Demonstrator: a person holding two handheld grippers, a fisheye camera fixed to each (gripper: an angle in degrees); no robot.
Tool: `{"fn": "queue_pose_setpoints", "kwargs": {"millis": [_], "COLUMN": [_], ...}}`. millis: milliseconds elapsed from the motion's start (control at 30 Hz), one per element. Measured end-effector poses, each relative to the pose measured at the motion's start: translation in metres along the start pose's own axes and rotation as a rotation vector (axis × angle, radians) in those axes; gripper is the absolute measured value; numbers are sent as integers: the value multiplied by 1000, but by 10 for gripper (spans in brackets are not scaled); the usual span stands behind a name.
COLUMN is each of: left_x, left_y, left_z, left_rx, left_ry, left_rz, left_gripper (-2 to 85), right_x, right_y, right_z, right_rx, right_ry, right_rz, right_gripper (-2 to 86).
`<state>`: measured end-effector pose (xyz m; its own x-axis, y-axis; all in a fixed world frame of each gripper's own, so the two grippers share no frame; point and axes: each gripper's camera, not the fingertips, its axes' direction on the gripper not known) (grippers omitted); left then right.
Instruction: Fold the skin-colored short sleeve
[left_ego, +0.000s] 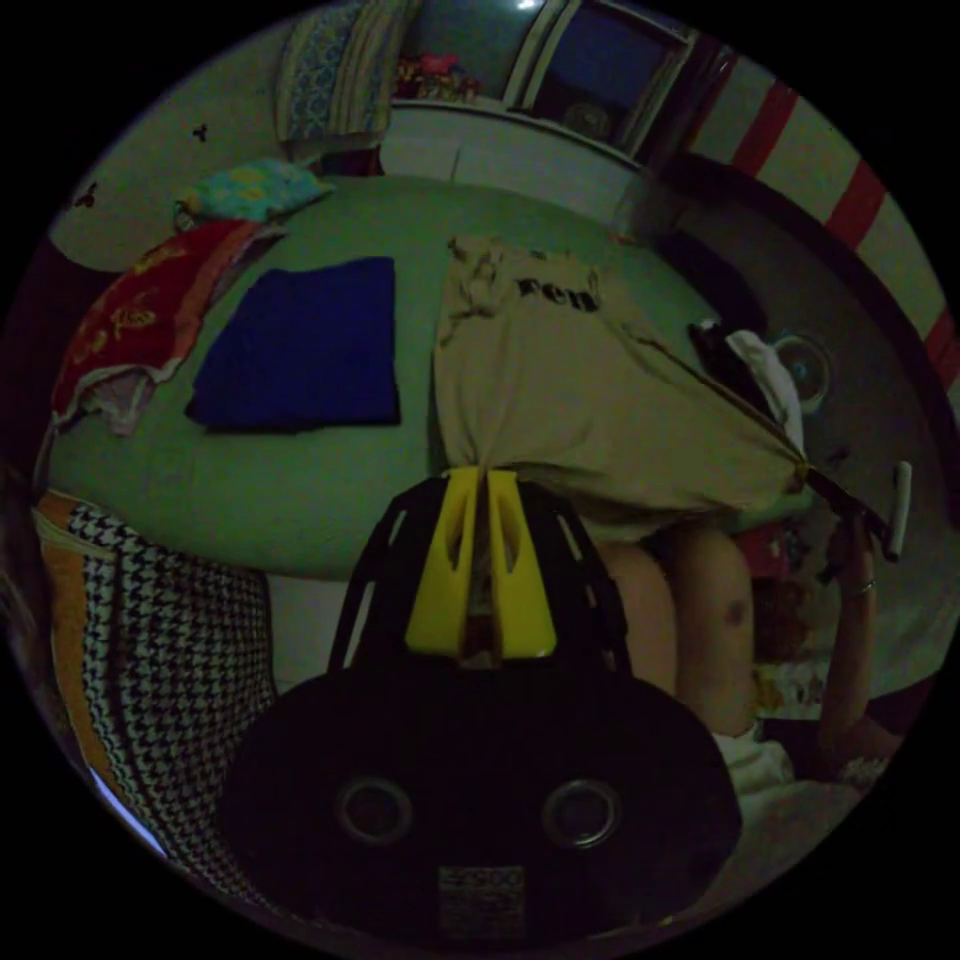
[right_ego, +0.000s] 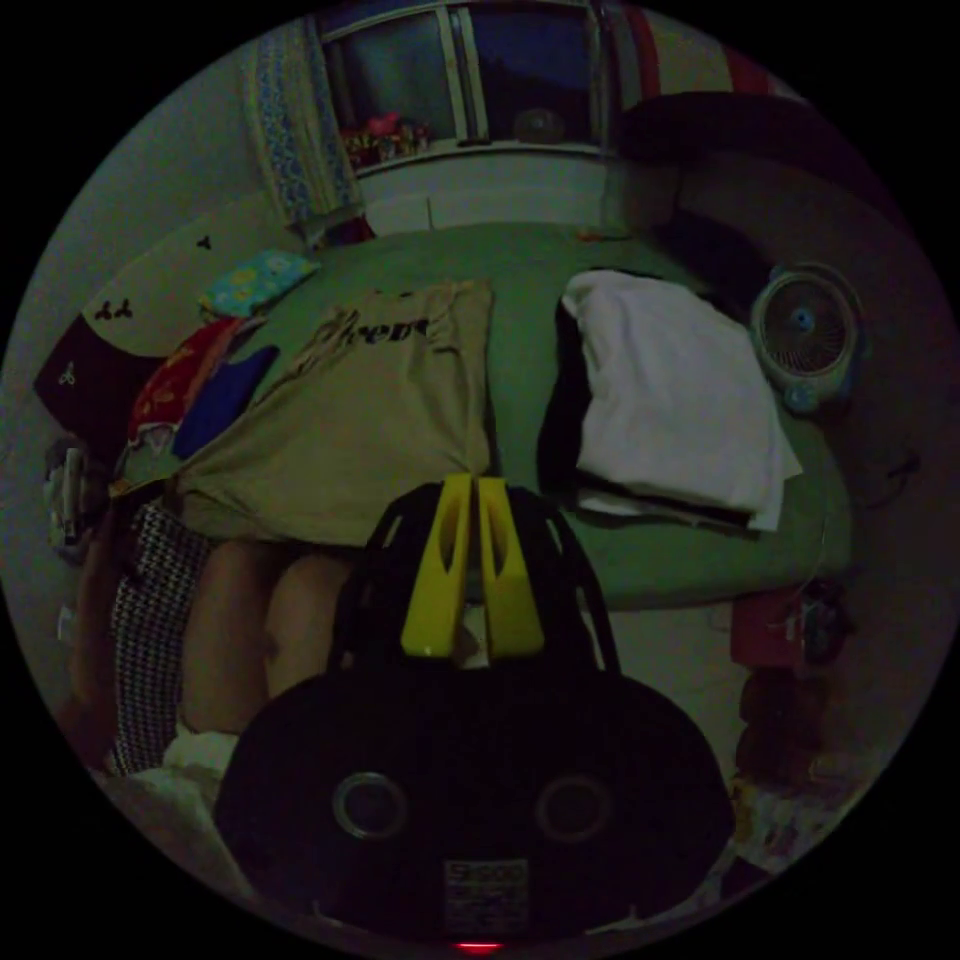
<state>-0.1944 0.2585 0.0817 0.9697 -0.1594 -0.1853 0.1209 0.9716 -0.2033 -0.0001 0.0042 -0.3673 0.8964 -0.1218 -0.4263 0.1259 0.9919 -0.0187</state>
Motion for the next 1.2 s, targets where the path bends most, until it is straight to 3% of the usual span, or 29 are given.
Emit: {"fn": "queue_pose_setpoints", "kwargs": {"millis": [200,333,633,933,1200], "left_x": [-19,-36,-33,-15,-2], "left_y": [67,118,183,227,241], "left_z": [20,27,-14,-11,-28], "left_rx": [-113,-169,-24,-48,2], "left_ry": [83,38,-6,-12,-58], "left_rz": [-41,-128,-75,-22,-29], "left_gripper": [27,27,60,155,167], "right_x": [35,46,44,28,14], "right_y": [74,113,171,224,247], "right_z": [35,30,-20,-58,-76], "right_rx": [-132,-102,-62,-9,-12], "right_ry": [-30,-67,-6,20,41], "right_rz": [136,167,97,-14,-47], "right_gripper": [-17,-16,30,113,129]}}
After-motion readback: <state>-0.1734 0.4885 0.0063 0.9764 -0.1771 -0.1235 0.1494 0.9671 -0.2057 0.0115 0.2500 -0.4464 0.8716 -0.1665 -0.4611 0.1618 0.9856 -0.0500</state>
